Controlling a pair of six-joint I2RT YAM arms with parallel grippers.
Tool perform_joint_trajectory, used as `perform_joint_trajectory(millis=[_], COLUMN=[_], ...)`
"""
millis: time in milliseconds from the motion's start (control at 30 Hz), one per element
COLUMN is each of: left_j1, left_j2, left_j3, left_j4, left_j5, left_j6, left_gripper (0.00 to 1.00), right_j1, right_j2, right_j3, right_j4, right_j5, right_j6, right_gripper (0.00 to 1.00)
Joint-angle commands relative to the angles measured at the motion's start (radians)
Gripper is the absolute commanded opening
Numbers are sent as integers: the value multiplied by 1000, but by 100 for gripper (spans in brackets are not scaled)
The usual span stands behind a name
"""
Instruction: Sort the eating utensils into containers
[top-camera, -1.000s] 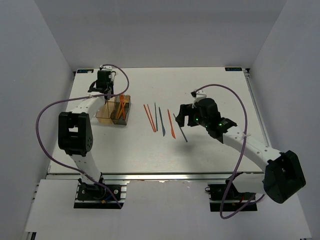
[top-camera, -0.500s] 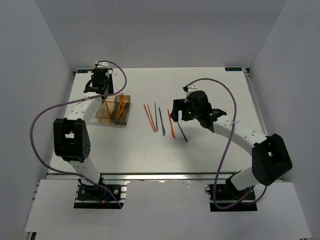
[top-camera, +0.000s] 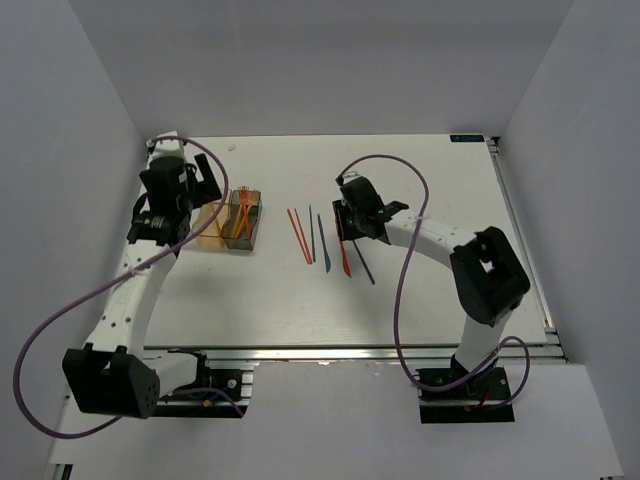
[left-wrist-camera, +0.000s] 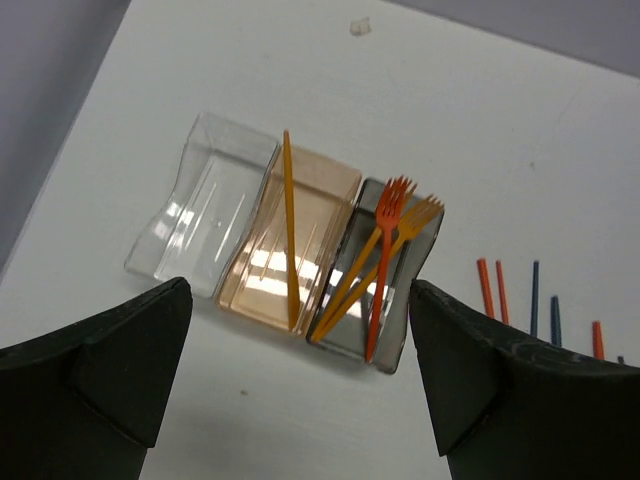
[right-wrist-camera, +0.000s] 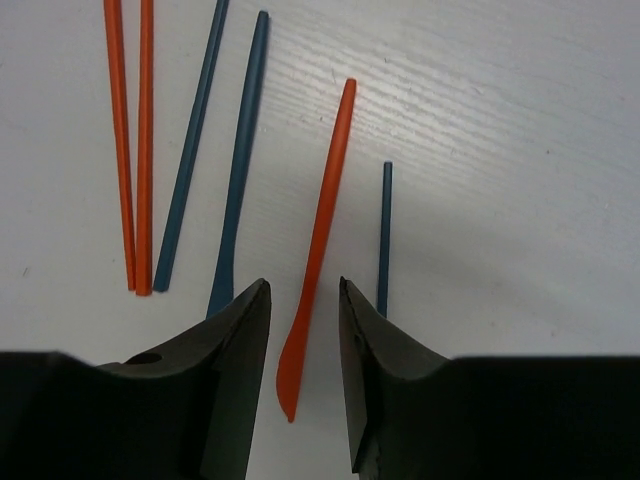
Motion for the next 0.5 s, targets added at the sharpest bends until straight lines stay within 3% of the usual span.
perform_joint_trajectory(millis=[0,300,400,467], left_j1=[0,2,0,0], left_j2=[-75,-78,-78,-78], left_j3=[-110,-119,-121,-119], left_j4=[-4,-4,0,-2], left_j5=[9,27,44,54], left_j6=[-19,-27,-28,-33], left_gripper=[98,98,98,98], right_j1=[7,23,27,35], right_j2=[78,278,290,290], right_j3=[112,229,218,212], right_j4=[-38,-109,-108,-114], right_j5=[49,109,109,127], right_j6=[-30,-26,-13,-9], right_gripper=[39,31,24,10])
